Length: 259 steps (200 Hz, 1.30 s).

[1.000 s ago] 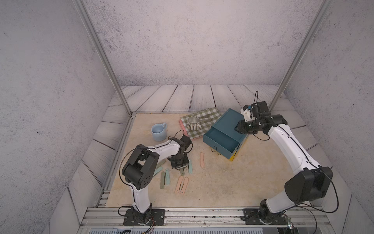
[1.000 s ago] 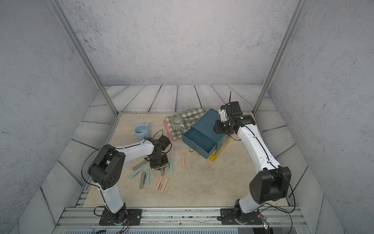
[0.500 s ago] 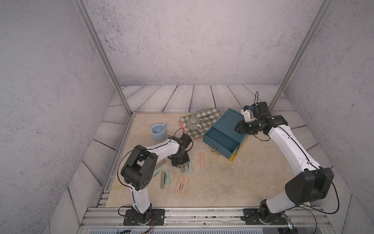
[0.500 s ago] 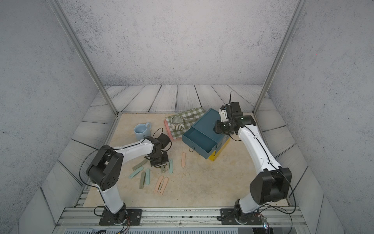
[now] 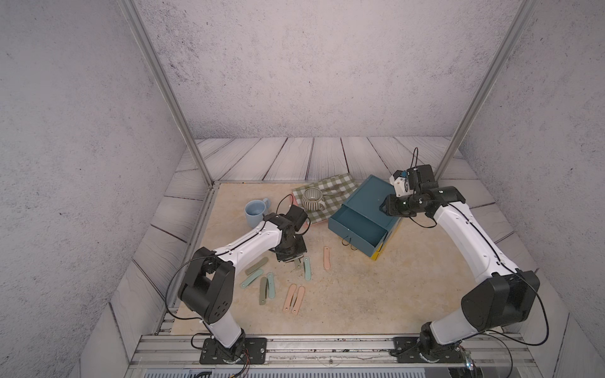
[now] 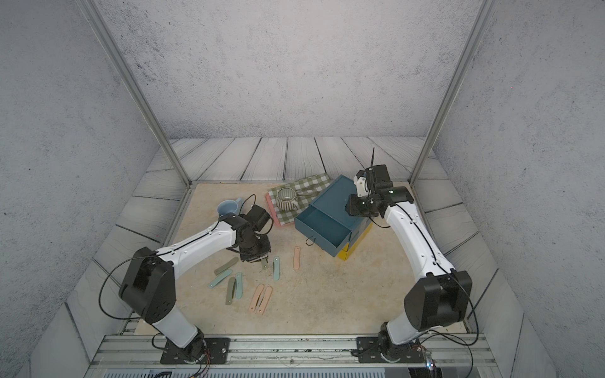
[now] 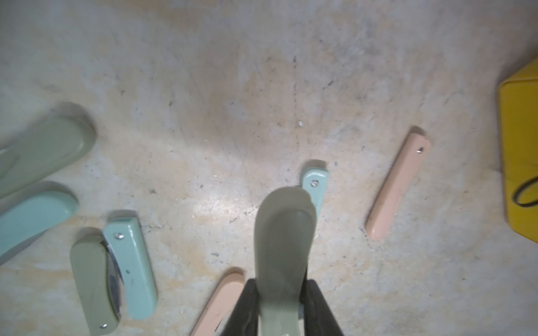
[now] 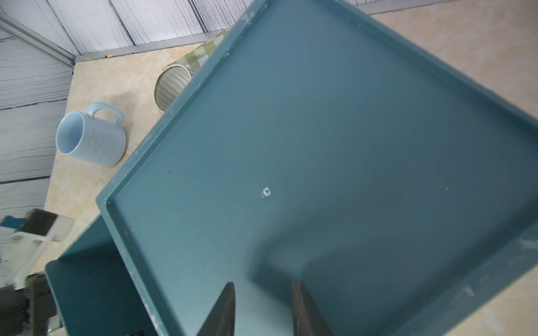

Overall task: Place the fruit knives into the drawer by color
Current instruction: Pick up the fruit knife from the center of the board, then place the fruit knife in the drawer.

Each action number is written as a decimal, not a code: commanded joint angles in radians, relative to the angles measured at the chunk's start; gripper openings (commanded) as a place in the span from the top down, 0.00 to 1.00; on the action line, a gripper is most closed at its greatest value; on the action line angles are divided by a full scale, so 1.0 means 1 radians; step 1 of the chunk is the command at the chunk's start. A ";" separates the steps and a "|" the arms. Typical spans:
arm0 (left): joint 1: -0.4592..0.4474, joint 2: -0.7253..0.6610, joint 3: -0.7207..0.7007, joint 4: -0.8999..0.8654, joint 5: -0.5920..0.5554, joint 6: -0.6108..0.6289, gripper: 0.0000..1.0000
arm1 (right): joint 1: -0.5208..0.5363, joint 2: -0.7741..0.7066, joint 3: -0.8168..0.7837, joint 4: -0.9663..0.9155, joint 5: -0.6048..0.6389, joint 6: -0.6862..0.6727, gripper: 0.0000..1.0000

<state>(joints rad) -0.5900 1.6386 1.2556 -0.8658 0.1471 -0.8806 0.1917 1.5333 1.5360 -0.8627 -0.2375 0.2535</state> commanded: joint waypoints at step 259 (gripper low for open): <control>-0.225 0.147 0.644 0.113 0.079 -0.354 1.00 | 0.002 0.030 -0.048 -0.123 0.021 0.010 0.65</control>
<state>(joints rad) -0.8017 1.7756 1.8679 -0.7597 0.2665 -1.1976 0.1917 1.5333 1.5356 -0.8627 -0.2363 0.2543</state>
